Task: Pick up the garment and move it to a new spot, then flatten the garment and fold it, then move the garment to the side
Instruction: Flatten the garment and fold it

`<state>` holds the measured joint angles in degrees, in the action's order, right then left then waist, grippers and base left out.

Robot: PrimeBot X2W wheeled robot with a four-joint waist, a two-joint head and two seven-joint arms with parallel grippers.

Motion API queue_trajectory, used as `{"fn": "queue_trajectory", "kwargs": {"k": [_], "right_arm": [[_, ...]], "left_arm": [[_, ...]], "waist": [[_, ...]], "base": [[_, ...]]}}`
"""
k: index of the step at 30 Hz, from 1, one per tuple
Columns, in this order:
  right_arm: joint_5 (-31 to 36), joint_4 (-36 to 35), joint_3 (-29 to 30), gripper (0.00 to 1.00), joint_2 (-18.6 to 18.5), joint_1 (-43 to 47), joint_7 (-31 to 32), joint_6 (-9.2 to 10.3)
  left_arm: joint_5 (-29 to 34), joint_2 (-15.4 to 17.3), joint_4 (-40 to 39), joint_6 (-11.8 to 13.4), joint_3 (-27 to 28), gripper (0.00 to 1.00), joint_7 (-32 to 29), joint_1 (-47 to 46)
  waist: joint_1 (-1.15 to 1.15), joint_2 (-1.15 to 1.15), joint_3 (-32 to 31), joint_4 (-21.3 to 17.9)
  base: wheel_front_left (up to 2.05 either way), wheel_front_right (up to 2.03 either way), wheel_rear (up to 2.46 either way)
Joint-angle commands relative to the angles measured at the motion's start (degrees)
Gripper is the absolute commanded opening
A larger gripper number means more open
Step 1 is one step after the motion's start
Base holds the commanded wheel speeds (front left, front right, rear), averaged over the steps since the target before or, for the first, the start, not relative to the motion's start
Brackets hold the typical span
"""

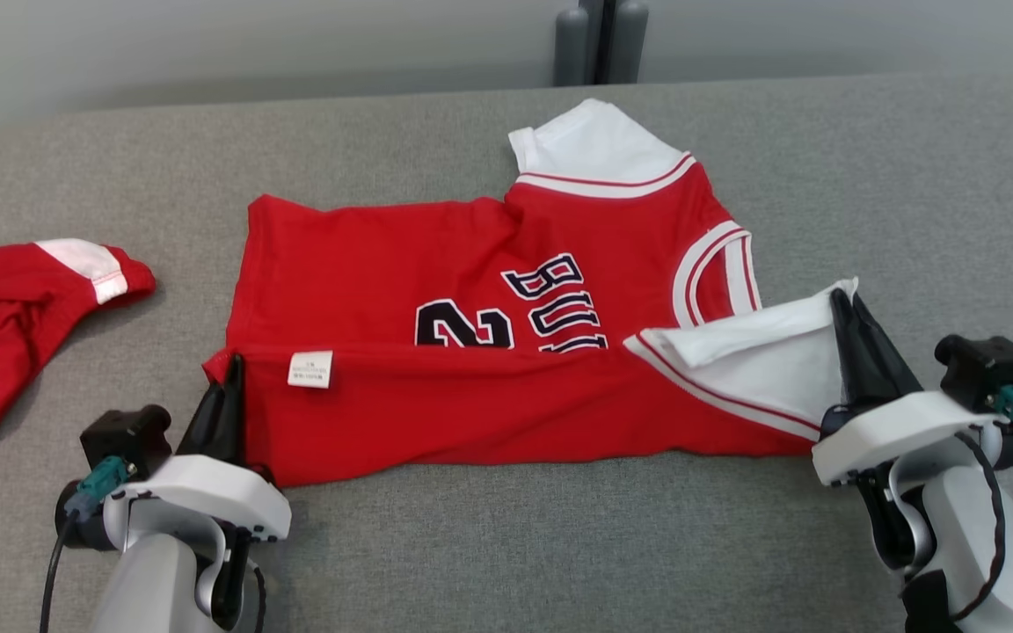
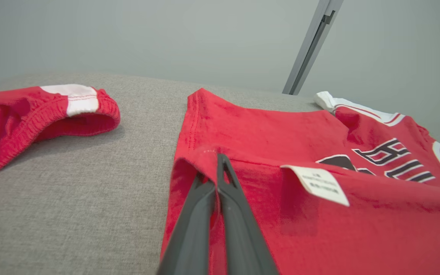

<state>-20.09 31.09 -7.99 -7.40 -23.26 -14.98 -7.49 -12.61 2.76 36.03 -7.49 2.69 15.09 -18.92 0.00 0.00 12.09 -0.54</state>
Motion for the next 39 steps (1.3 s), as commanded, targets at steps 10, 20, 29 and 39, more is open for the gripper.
{"fn": "queue_trajectory", "kwargs": {"k": [10, 20, 29, 39], "right_arm": [[0.96, 3.85, 0.74, 1.0, 0.03, -5.4, -0.3, 0.0], [2.13, -0.13, 2.91, 1.0, -0.11, 1.14, -0.28, 0.0], [0.65, 3.0, 0.78, 1.0, -0.11, 6.91, -0.28, 0.0], [-1.92, 9.24, -2.82, 0.73, 0.06, 6.17, -0.07, 0.0]], "left_arm": [[0.97, 0.3, 0.82, 0.26, 2.21, 1.0, 0.11, -3.59], [-2.05, 0.26, -0.73, 1.27, 0.45, 1.0, 0.11, 2.03], [-5.43, 0.29, -0.07, 2.23, -2.42, 1.0, 0.11, 4.4], [-6.09, 0.28, 2.79, 2.66, -3.56, 1.0, 0.1, 3.28]], "waist": [[0.0, 0.0, 2.98, 0.88], [0.0, 0.0, 1.13, 1.26], [0.0, 0.0, 0.8, 1.33], [0.0, 0.0, 1.4, 2.05]], "base": [[0.0, 0.0, 0.0], [0.0, 0.0, 0.0], [0.0, 0.0, 0.0], [0.0, 0.0, 0.0]]}}
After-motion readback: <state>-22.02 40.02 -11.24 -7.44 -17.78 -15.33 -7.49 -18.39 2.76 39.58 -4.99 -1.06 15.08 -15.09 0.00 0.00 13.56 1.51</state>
